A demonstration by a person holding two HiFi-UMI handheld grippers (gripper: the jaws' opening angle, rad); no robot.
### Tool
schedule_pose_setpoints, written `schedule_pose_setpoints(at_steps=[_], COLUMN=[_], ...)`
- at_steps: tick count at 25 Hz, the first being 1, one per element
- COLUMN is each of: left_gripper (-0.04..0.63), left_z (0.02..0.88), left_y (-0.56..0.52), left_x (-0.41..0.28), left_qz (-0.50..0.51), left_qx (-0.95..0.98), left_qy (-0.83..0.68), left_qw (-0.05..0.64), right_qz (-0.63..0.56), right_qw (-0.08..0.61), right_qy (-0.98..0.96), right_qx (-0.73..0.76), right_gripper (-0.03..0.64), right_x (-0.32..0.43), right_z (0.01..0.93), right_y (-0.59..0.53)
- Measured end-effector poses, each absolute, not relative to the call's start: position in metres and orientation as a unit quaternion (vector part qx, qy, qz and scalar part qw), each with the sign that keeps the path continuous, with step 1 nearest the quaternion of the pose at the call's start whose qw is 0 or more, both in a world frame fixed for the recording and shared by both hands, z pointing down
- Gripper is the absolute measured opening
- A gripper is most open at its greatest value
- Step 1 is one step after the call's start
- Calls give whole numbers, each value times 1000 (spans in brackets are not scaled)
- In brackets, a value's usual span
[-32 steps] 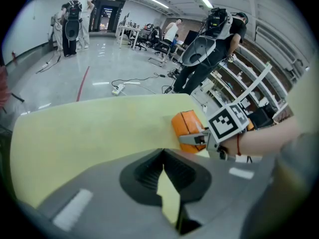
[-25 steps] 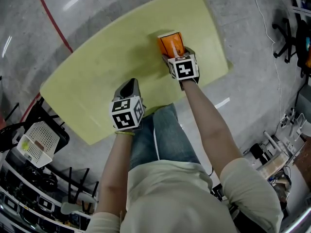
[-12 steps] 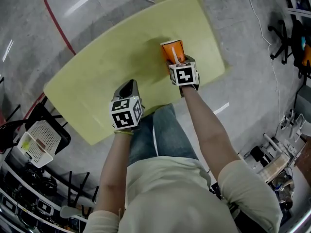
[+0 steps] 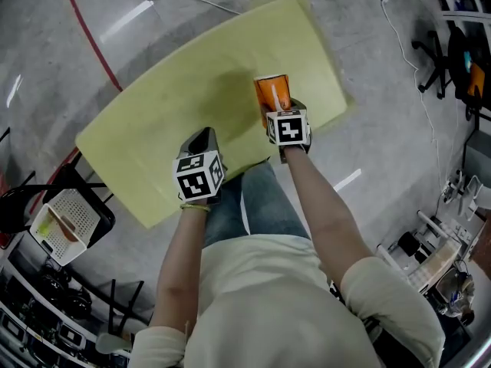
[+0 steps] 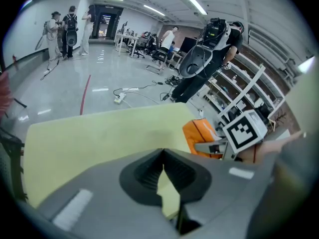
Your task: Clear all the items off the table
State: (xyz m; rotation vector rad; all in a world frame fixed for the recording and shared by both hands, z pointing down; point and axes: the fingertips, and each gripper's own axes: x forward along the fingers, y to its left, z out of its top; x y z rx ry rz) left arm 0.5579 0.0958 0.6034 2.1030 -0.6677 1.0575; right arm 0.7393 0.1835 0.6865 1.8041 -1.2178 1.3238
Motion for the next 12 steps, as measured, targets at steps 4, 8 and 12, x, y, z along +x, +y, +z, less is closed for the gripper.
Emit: schedule_pose_setpoints(at_steps=[4, 8, 12], left_gripper=[9, 9, 9], left_z=[590, 574, 559], left_y=[97, 98, 103], left_x=[550, 540, 531], left_qz=[401, 394, 392], left_qx=[815, 821, 825], left_qy=[-252, -248, -244], left_qw=[335, 330, 327], right_qz=[490, 481, 473], right_qw=[280, 262, 242], right_qy=[-456, -453, -451], right_qx=[689, 704, 717], right_gripper=[301, 301, 300], right_x=[728, 717, 707], right_z=[663, 636, 612], right_y=[187, 190, 196])
